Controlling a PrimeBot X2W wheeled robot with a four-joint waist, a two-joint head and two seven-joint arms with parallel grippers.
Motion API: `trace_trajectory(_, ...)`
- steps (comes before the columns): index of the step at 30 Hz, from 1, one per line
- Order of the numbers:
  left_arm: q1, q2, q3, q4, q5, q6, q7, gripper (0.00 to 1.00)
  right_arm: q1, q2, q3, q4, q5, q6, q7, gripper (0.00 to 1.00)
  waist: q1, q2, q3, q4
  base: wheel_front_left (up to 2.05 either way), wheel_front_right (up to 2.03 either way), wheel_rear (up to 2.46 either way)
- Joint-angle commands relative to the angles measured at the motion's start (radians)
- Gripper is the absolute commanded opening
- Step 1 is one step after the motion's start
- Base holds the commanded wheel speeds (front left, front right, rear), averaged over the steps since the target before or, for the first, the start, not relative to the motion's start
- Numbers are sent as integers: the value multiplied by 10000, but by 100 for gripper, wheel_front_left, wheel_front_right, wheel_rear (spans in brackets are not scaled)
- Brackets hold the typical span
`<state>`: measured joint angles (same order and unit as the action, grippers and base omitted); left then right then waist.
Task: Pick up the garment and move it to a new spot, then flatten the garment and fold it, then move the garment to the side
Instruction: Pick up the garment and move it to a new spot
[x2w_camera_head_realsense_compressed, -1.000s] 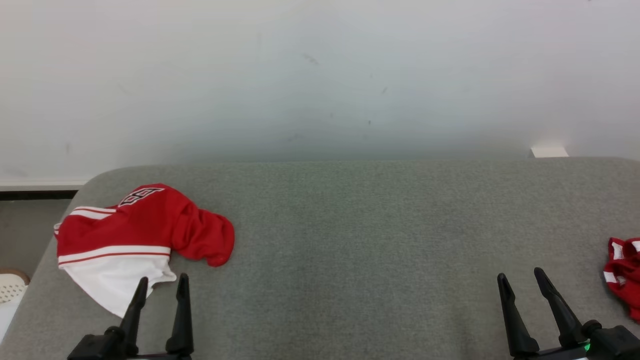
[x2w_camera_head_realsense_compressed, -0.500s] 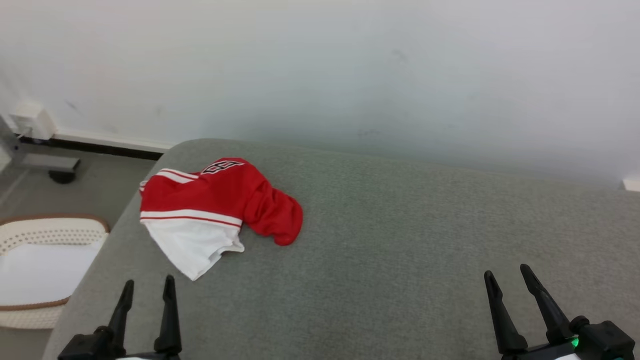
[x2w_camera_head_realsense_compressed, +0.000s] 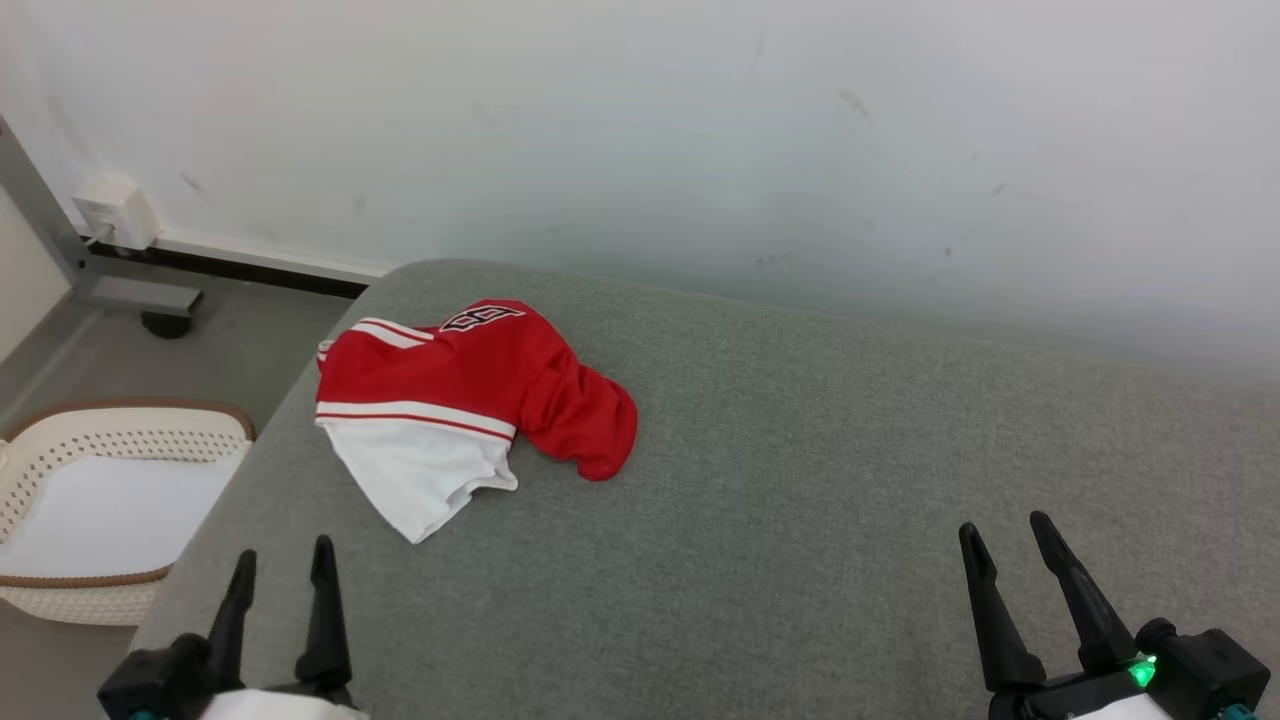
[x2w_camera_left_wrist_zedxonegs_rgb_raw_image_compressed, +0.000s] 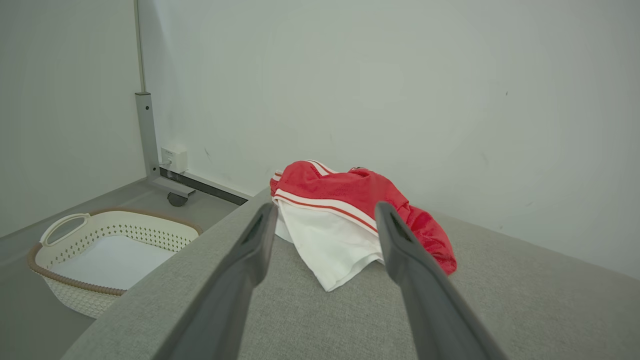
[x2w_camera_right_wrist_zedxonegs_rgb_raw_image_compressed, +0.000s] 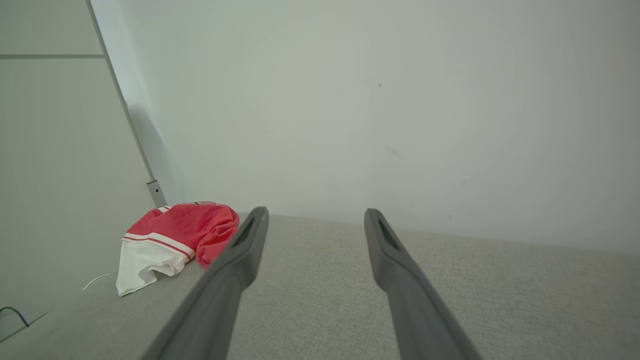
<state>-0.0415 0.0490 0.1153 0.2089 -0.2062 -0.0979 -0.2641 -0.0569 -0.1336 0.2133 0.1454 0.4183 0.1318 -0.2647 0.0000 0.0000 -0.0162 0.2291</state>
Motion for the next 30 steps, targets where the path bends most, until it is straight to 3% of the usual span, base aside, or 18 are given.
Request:
trace_trajectory(1,-225,40,34,147,-69,-44,1,100,-75,-33,13,-92,74,-22,12,100,0,0,27,-45,0,0,0)
trace_trajectory(4,-931,370,162,611,-237,-30,403,100,-176,-218,142,-238,146,-22,12,100,0,0,111,-201,0,0,0)
trace_trajectory(7,-1727,553,288,974,-816,-127,1495,100,-232,-204,131,-372,260,-22,12,100,0,0,255,-432,0,0,0)
trace_trajectory(17,-3997,2131,873,1955,-1404,-5,3988,100,-1001,-249,293,-809,314,-22,13,100,0,0,1654,-1841,0,0,0)
trace_trajectory(24,-5241,2992,1014,3666,-1653,-76,4835,100,-1529,-146,371,-972,241,-22,13,100,0,0,2581,-2759,0,0,0)
trace_trajectory(30,-5908,3460,1029,5415,-1656,-16,4891,100,-1898,-75,450,-1057,164,-22,12,100,0,0,3115,-3407,0,0,0)
